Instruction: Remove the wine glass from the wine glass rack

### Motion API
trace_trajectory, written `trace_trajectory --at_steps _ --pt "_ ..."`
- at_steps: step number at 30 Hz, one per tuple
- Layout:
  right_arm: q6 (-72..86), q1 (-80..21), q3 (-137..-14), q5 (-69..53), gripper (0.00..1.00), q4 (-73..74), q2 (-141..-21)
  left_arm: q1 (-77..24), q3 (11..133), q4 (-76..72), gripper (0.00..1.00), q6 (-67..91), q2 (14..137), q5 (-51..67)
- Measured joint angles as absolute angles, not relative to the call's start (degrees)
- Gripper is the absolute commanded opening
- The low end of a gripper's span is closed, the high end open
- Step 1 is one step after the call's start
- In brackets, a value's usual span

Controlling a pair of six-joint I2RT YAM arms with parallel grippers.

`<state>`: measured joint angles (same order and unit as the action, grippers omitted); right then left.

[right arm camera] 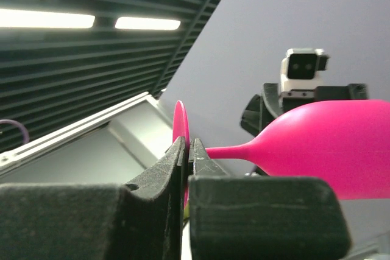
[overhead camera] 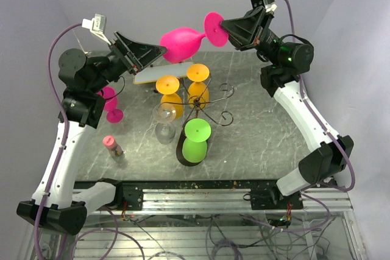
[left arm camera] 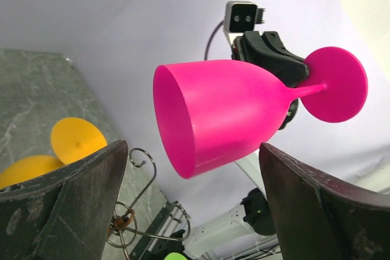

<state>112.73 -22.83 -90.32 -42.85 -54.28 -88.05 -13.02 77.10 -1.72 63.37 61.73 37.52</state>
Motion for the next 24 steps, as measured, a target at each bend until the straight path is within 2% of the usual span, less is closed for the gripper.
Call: trace_trajectory --at_steps 5,8,14,19,23,24 --pt "116.57 -23.77 -90.3 -41.74 0.0 -57.84 -88.14 -13.02 76.34 -6.17 0.98 66.63 60.95 39.09" --pt "118.02 -24.25 -90.06 -40.97 0.0 -59.55 -88.14 -13.02 72.62 -16.27 0.94 72.6 59.79 41.01" --pt "119.26 -25.23 -89.25 -39.22 0.0 -62.7 -89.19 -13.02 67.37 -32.71 0.76 84.16 59.92 43.7" --pt "120.2 -26.72 -87.22 -38.06 0.0 -64.05 -90.08 -12.99 67.29 -42.76 0.5 90.54 60.18 44.34" --pt "121.08 -27.75 -85.95 -37.36 0.0 -65.41 -90.08 -12.97 67.31 -43.72 0.14 90.91 58.96 44.47" --pt "121.12 -27.9 -85.93 -37.3 0.0 -65.49 -90.08 -12.97 67.35 -43.42 0.08 90.78 58.65 44.56"
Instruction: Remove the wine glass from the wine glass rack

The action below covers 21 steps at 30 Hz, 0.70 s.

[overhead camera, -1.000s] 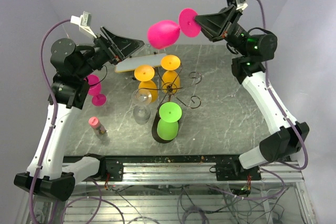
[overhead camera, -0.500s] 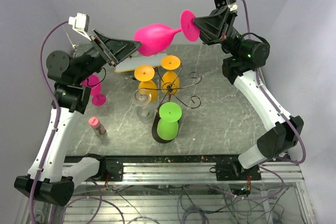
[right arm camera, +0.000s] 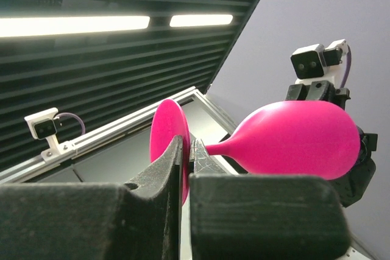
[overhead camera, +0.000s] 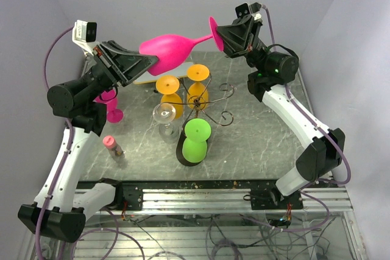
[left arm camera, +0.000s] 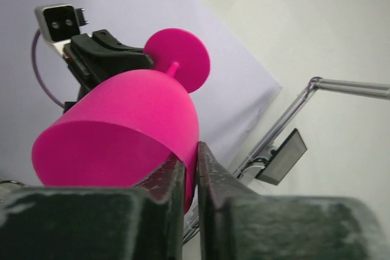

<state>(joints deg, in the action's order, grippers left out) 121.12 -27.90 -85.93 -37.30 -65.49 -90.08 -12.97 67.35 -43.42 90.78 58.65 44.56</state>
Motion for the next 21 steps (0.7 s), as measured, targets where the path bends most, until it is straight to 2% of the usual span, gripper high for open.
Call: trace_trajectory --at_steps 3,5,10,15,19,21 --pt "120.03 -28.1 -85.93 -37.78 0.14 -64.53 -89.97 -12.97 67.79 -42.7 0.07 90.3 57.76 44.6" --pt "117.49 -28.12 -85.93 -38.46 0.32 -62.28 -89.78 -12.99 68.55 -40.23 0.07 88.86 56.38 44.27" --pt "108.64 -28.18 -86.17 -39.29 0.65 -55.48 -88.14 -12.97 75.5 -22.87 0.07 77.87 51.59 41.56" --pt "101.1 -26.96 -86.15 -40.12 0.85 -50.09 -86.54 -12.97 80.62 -5.74 0.07 66.28 43.75 34.02" --pt "95.46 -22.74 -85.58 -41.32 0.97 -45.82 -85.17 -12.97 82.89 6.92 0.07 59.33 39.07 26.76" --pt "90.67 -20.12 -85.56 -41.6 1.0 -40.53 -83.9 -12.97 85.1 14.48 0.07 55.64 38.46 22.11"
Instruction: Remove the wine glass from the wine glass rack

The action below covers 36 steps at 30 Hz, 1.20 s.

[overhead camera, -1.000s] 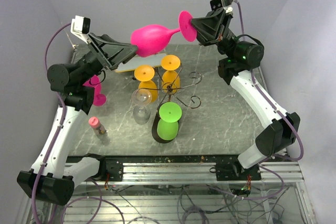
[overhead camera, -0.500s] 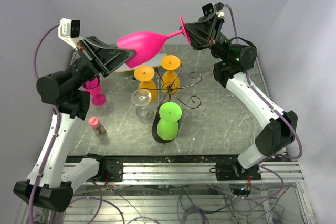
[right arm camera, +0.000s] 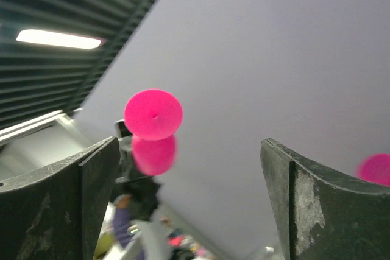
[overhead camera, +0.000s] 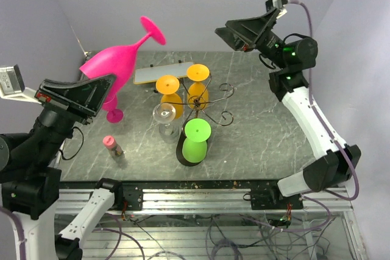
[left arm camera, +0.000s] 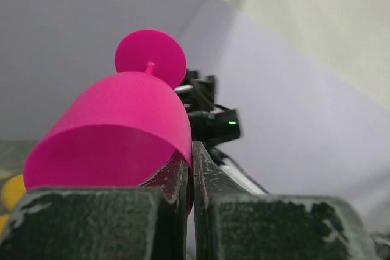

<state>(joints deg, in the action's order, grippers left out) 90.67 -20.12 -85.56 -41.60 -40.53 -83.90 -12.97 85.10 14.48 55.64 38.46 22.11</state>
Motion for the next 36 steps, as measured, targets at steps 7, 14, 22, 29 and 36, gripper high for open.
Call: trace_trajectory --at_steps 7,14,22,29,36 --pt "62.43 -17.39 -91.66 -32.75 1.0 -7.81 -77.45 -12.97 96.73 41.04 0.07 44.97 40.88 5.37" --pt "43.0 -17.37 -93.97 -18.63 1.0 12.4 -70.63 -12.97 99.22 59.2 0.07 38.39 48.62 -4.8" --pt "33.15 -17.34 -93.08 -10.96 1.0 20.25 -68.51 -12.97 93.65 67.2 0.07 32.38 62.15 -5.23" --pt "27.99 -17.34 -93.1 -10.94 1.0 25.67 -69.23 -12.97 88.31 68.51 0.07 26.5 70.19 -3.38" --pt "24.67 -17.34 -93.1 -13.47 1.0 28.36 -69.47 -12.97 83.9 66.43 0.07 22.76 78.0 -2.76"
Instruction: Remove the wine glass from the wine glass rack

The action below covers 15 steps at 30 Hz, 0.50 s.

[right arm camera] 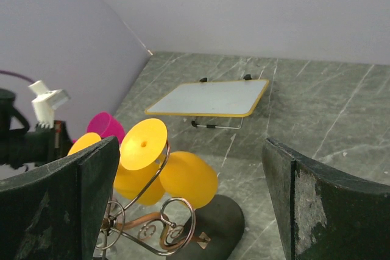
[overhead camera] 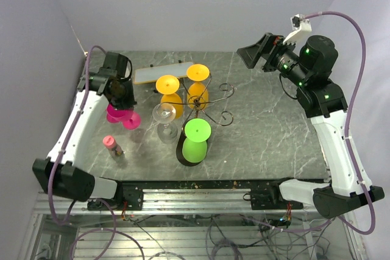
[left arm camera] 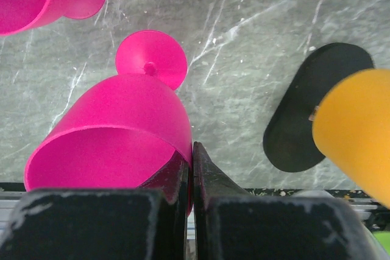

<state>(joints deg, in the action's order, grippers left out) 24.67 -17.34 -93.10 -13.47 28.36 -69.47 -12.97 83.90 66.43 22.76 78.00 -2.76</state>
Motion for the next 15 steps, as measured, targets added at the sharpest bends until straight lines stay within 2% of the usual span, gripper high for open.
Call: trace_trajectory --at_steps 12,15 --pt "22.46 -17.34 -91.79 -14.37 1.0 28.62 -67.75 -12.64 82.65 61.43 0.07 18.79 90.21 -2.48" --pt "22.31 -17.34 -91.53 -14.61 1.0 28.58 -67.66 -12.58 82.65 60.62 0.11 18.15 92.14 -2.46"
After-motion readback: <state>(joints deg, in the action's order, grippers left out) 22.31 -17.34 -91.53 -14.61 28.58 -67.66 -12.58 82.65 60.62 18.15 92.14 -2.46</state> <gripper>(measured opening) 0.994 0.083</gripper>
